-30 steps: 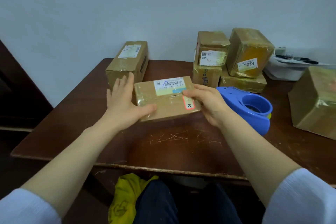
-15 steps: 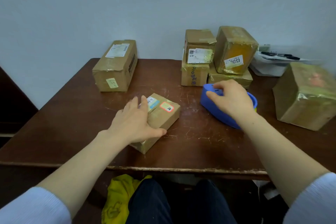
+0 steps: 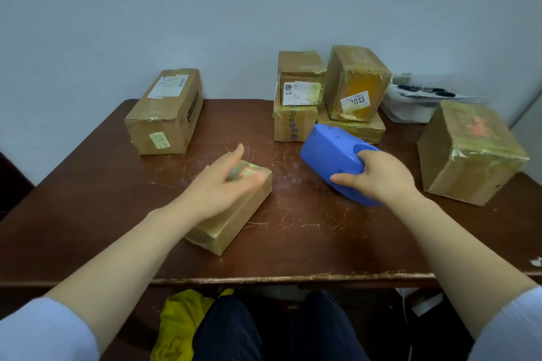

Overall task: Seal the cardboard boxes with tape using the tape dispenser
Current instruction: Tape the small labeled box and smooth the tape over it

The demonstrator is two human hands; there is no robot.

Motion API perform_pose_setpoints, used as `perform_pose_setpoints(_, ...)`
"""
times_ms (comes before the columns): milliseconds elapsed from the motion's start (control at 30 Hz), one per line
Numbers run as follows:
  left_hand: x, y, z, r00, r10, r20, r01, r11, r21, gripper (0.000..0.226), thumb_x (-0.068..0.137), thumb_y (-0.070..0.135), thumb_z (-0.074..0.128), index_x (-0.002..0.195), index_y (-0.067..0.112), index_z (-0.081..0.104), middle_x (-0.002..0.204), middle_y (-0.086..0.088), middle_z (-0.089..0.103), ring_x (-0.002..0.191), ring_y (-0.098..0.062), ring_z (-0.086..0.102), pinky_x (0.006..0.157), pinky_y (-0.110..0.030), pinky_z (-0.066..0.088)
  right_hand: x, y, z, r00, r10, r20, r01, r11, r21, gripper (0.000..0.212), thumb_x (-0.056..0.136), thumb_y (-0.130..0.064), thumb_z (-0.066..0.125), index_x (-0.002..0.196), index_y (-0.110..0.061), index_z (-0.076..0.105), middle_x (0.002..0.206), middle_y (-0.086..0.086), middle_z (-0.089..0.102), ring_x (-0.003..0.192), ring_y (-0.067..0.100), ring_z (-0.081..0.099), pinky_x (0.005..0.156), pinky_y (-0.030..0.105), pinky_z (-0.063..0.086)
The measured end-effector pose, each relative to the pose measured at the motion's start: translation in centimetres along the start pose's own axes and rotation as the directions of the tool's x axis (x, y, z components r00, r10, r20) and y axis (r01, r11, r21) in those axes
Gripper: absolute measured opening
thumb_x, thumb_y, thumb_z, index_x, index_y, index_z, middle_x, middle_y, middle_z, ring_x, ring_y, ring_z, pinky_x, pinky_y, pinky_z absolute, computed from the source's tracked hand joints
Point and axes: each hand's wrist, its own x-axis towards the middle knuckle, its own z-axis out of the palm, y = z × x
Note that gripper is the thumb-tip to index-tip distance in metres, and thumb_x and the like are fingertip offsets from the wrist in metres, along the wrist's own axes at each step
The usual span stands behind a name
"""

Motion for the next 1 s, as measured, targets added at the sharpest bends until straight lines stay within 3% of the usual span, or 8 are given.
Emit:
perform_pose_setpoints(100, 0.4, 1.8, -0.8, 0.972, -0.07, -0.226, -0.012, 0.94, -0.342, 0.051, 0.091, 0.029, 0.057, 0.14, 0.031, 0.045, 0.144, 0.012, 0.043, 0.132, -0.007, 0.039, 0.107, -0.028, 0.03, -0.6, 0.4, -1.7, 0.996, -0.078, -0.036, 0.085, 0.949, 0.303, 0.051, 0.068, -0.044, 0.081, 0.066, -0.002, 0.052, 0.066, 0.015, 0.049, 0.061, 0.021, 0.046, 0.056, 0.033, 0.03)
perform_pose_setpoints(167, 0.7, 3.6, -0.8, 0.969, -0.093, -0.227, -0.034, 0.864, -0.502, 0.042, 0.09, 0.014, 0.052, 0.132, 0.021, 0.056, 0.13, 0.007, 0.058, 0.118, -0.007, 0.051, 0.101, -0.026, 0.04, -1.6, 0.4, -2.4, 0.986, -0.164, -0.006, 0.143, 0.838, 0.526, 0.045, 0.059, -0.035, 0.086, 0.079, 0.001, 0.066, 0.079, 0.02, 0.063, 0.068, 0.021, 0.055, 0.061, 0.031, 0.039)
perform_pose_setpoints(333, 0.6, 6.7, -0.3, 0.986, -0.041, -0.16, -0.081, 0.724, -0.685, 0.045, 0.083, 0.002, 0.039, 0.119, 0.008, 0.063, 0.109, 0.001, 0.067, 0.106, -0.012, 0.06, 0.097, -0.031, 0.046, -2.8, 0.7, -2.3, 0.945, -0.327, -0.001, 0.184, 0.528, 0.829, 0.036, 0.045, -0.032, 0.086, 0.077, -0.019, 0.076, 0.073, -0.006, 0.073, 0.066, 0.005, 0.066, 0.061, 0.021, 0.051)
perform_pose_setpoints(467, -0.2, 7.5, -0.3, 0.996, 0.018, -0.086, -0.076, 0.671, -0.738, 0.04, 0.089, 0.008, 0.033, 0.1, 0.008, 0.071, 0.103, -0.009, 0.071, 0.086, -0.014, 0.061, 0.081, -0.03, 0.05, -3.0, 1.0, -1.9, 0.918, -0.395, -0.046, 0.233, 0.44, 0.867, 0.061, 0.03, -0.056, 0.09, 0.079, -0.024, 0.078, 0.079, -0.002, 0.075, 0.071, 0.009, 0.069, 0.063, 0.021, 0.053)
perform_pose_setpoints(667, -1.1, 7.9, -0.9, 0.994, 0.088, -0.058, -0.103, 0.686, -0.72, 0.046, 0.095, 0.016, 0.03, 0.087, 0.015, 0.075, 0.092, -0.003, 0.073, 0.086, -0.017, 0.058, 0.092, -0.044, 0.047, -3.4, 0.6, -1.9, 0.889, -0.456, -0.05, 0.222, 0.333, 0.917, 0.057, 0.026, -0.054, 0.092, 0.075, -0.026, 0.079, 0.077, -0.004, 0.075, 0.072, 0.008, 0.07, 0.062, 0.018, 0.053)
perform_pose_setpoints(867, -1.3, 8.4, -1.5, 0.993, 0.115, -0.025, -0.105, 0.767, -0.633, 0.041, 0.094, 0.033, 0.036, 0.095, 0.017, 0.074, 0.089, 0.002, 0.073, 0.075, -0.01, 0.062, 0.085, -0.041, 0.048, -3.6, 0.2, -2.0, 0.887, -0.461, -0.04, 0.207, 0.32, 0.925, 0.056, 0.027, -0.053, 0.092, 0.076, -0.028, 0.079, 0.08, -0.004, 0.075, 0.074, 0.008, 0.071, 0.064, 0.018, 0.053)
perform_pose_setpoints(933, -1.4, 8.6, -1.7, 0.993, 0.087, -0.074, -0.114, 0.767, -0.631, 0.04, 0.088, 0.043, 0.042, 0.097, 0.02, 0.074, 0.095, 0.003, 0.073, 0.079, -0.011, 0.063, 0.083, -0.037, 0.048, -3.6, 0.1, -2.0, 0.891, -0.453, -0.039, 0.205, 0.323, 0.924, 0.058, 0.026, -0.054, 0.092, 0.076, -0.028, 0.079, 0.08, -0.003, 0.075, 0.075, 0.01, 0.071, 0.063, 0.019, 0.054)
perform_pose_setpoints(1000, -1.7, 8.9, -2.1, 0.977, 0.064, -0.206, -0.184, 0.745, -0.641, 0.031, 0.09, 0.037, 0.049, 0.091, 0.021, 0.075, 0.092, 0.004, 0.074, 0.081, -0.01, 0.062, 0.077, -0.031, 0.047, -3.6, 0.0, -2.1, 0.893, -0.449, -0.037, 0.203, 0.328, 0.923, 0.059, 0.025, -0.053, 0.092, 0.075, -0.026, 0.079, 0.08, -0.002, 0.075, 0.074, 0.011, 0.071, 0.063, 0.019, 0.054)
